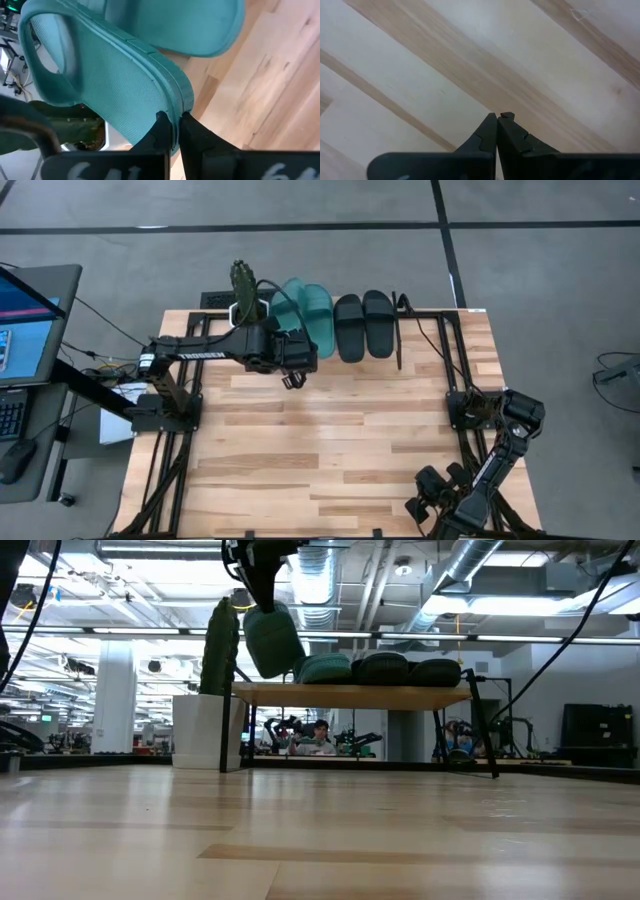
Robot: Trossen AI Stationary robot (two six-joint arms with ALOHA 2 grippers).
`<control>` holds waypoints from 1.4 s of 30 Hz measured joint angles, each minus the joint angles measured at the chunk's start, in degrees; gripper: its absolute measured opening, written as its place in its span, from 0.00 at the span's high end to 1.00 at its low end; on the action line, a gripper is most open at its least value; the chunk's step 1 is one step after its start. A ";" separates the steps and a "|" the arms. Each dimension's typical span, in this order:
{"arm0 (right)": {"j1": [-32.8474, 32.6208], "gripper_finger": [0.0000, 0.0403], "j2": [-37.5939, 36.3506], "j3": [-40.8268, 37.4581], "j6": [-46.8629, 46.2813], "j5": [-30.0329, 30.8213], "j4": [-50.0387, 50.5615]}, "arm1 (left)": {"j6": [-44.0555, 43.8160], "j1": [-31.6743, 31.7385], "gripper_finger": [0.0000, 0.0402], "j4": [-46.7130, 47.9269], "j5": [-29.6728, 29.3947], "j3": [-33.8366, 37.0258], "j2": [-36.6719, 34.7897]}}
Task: Pick and place slides into the shelf
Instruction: Put the green slipper on the shelf beside the green slipper
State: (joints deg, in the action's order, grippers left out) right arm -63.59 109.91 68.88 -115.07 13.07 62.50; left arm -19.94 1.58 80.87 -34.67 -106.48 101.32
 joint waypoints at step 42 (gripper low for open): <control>0.00 1.00 0.00 0.02 -0.46 -1.28 -1.36 | -0.35 1.42 0.72 -7.30 2.21 12.28 0.02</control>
State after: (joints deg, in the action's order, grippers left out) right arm -63.59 109.91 68.90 -115.52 11.79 61.14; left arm -20.29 2.99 73.58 -32.46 -94.19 101.34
